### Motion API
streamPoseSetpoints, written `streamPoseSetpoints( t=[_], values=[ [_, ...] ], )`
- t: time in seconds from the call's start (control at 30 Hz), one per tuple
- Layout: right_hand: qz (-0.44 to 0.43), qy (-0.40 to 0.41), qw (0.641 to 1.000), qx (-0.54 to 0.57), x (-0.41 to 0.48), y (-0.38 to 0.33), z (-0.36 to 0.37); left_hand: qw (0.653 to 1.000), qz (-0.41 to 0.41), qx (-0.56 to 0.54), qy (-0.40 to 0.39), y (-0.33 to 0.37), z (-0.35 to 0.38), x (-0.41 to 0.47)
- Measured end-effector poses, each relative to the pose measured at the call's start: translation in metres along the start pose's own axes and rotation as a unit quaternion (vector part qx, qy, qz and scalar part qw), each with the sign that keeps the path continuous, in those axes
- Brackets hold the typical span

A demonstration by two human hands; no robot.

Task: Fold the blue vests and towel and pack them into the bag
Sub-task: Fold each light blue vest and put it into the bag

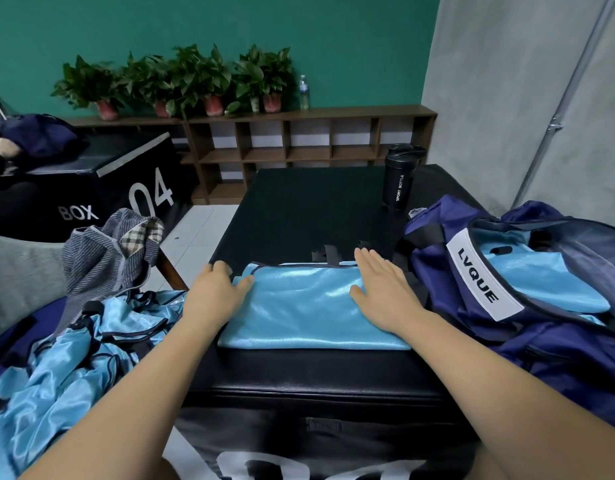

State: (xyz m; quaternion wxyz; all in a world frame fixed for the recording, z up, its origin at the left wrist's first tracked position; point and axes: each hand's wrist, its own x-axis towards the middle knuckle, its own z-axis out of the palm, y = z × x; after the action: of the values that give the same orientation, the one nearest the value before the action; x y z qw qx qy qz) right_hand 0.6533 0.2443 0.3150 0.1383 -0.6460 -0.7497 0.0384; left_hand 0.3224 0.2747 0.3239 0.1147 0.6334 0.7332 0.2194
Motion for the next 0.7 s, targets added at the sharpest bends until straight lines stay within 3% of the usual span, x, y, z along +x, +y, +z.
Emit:
streamPoseSetpoints(
  t=[0.13, 0.33, 0.7],
  values=[
    [-0.005, 0.036, 0.999, 0.039, -0.004, -0.003, -0.008, 0.998, -0.039, 0.021, -0.051, -0.003, -0.002, -0.004],
    [0.009, 0.098, 0.994, 0.052, -0.008, -0.012, -0.016, 0.997, -0.016, 0.025, -0.068, 0.007, -0.003, -0.012],
    [0.023, 0.032, 0.989, 0.144, -0.020, -0.012, -0.019, 0.986, -0.092, -0.138, 0.016, -0.021, -0.044, -0.015]
  ],
)
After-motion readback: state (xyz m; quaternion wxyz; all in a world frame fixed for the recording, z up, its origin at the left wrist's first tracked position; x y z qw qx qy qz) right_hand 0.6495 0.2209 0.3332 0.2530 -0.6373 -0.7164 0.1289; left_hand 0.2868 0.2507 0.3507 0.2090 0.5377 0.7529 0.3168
